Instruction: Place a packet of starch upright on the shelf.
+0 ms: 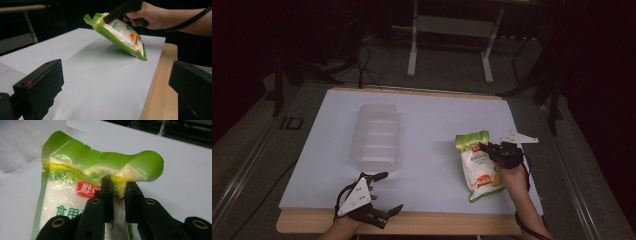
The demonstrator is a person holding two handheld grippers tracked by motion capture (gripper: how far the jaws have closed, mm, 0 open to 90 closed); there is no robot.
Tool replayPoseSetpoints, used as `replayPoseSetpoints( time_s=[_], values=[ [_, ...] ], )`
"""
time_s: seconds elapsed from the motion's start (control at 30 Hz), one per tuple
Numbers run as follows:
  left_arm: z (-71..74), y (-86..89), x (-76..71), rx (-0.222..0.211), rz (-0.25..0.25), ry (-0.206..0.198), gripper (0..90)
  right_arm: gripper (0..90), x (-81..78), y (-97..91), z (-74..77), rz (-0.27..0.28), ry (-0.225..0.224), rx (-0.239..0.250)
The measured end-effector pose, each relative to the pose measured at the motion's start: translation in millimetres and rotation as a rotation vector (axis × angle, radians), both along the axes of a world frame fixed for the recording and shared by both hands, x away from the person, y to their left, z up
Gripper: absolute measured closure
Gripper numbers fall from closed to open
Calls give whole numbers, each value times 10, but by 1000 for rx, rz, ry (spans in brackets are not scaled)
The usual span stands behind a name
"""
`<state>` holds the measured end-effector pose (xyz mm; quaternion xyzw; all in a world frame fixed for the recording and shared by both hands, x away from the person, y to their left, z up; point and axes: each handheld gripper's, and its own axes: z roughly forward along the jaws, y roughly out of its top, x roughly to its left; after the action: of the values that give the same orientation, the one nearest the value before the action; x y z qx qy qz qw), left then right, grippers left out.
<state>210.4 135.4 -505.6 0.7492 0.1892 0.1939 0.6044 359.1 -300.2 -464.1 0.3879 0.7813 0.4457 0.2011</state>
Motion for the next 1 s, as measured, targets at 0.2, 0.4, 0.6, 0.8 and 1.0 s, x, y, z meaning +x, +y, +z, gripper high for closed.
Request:
replayPoseSetpoints(
  time_s=[0.2,0.4,0.6,0.8,1.0],
  values=[
    [4,-17,-13,-5,0,-4,0,811,-164,-8,133,10,-53,18],
    [15,-42,-30,-5,-2,-16,0,822,-325,28,289,42,-103,37],
    [66,-35,-16,-38,18,0,1,828,-419,69,436,62,-148,50],
    [198,-25,14,-64,52,-40,1,833,-486,126,617,89,-197,64],
    [355,-127,39,-61,55,-49,1,834,-544,208,794,119,-232,80]
  ],
)
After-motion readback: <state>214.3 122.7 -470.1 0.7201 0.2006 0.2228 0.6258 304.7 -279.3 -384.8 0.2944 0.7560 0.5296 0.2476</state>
